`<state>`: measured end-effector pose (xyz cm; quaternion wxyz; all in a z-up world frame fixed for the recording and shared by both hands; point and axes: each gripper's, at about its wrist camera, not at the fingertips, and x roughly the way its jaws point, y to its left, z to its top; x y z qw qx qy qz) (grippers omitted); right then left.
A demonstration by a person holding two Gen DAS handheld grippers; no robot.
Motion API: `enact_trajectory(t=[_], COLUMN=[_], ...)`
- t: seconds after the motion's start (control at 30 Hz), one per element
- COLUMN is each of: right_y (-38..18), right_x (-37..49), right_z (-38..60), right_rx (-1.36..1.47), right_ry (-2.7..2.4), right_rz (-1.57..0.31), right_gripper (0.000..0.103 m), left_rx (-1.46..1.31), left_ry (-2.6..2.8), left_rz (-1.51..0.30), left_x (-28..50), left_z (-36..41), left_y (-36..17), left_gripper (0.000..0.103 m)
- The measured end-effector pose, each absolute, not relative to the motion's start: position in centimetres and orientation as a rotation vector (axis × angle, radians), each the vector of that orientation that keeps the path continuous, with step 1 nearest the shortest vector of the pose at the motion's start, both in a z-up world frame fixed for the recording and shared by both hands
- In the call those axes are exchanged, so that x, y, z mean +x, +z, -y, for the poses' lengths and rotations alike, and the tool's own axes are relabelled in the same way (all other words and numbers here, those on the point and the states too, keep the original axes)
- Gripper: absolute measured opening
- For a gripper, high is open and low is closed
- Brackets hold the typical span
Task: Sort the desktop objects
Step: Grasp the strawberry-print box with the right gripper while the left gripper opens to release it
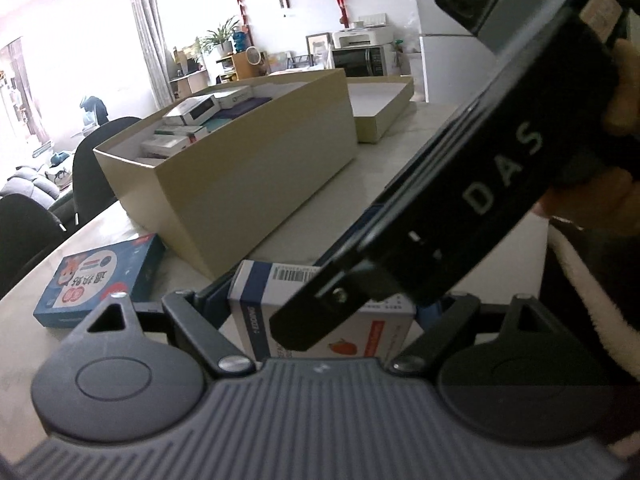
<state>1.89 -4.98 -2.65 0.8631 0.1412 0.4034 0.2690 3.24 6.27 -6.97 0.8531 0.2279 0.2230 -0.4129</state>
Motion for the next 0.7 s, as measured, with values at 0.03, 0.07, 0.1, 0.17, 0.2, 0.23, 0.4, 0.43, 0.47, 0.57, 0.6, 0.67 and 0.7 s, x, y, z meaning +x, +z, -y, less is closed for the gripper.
enact_trajectory(t=[0.03,0.07,0.1,0.17,0.2,0.23,0.4,0.43,0.47,0.57,0.6,0.67,0.7], right_y=[-2.7,-2.7,-2.8,-3.0,-3.1,-3.2,-3.8,-3.9,-3.9,-4.0,-4.0,-4.0,-4.0], right_x=[1.9,2.0,2.0,2.2,2.2,2.2,2.4,2.4,2.4,2.4,2.4,2.5,2.5], right_z=[5.0,5.0,5.1,5.1,5.1,4.9,4.4,4.4,4.4,4.4,4.4,4.4,4.5], right_rx=[0.294,0.294,0.295,0.293,0.289,0.281,0.243,0.237,0.235,0.231,0.23,0.23,0.229], right_ry=[0.561,0.559,0.556,0.549,0.545,0.54,0.526,0.525,0.526,0.528,0.528,0.525,0.521], right_rz=[-0.847,-0.849,-0.851,-0.858,-0.863,-0.867,-0.882,-0.882,-0.882,-0.878,-0.876,-0.873,-0.873], right_gripper=[0.049,0.046,0.045,0.043,0.043,0.043,0.041,0.04,0.04,0.039,0.038,0.034,0.033], left_rx=[0.483,0.484,0.484,0.485,0.485,0.485,0.479,0.477,0.475,0.469,0.467,0.459,0.456], left_ry=[-0.868,-0.868,-0.871,-0.878,-0.881,-0.885,-0.894,-0.894,-0.894,-0.891,-0.89,-0.894,-0.898], left_rz=[-0.469,-0.469,-0.468,-0.466,-0.465,-0.465,-0.468,-0.469,-0.47,-0.471,-0.472,-0.477,-0.479], left_x=[3.2,3.2,3.2,3.2,3.2,3.2,3.3,3.3,3.3,3.4,3.4,3.5,3.5], left_z=[-6.3,-6.3,-6.3,-6.2,-6.2,-6.2,-6.1,-6.2,-6.2,-6.2,-6.2,-6.2,-6.2], left_y=[-7.0,-7.0,-7.0,-7.0,-7.0,-7.0,-7.0,-7.0,-7.0,-7.0,-7.0,-7.0,-7.0], left_gripper=[0.087,0.087,0.087,0.087,0.087,0.087,0.088,0.088,0.088,0.088,0.088,0.09,0.091])
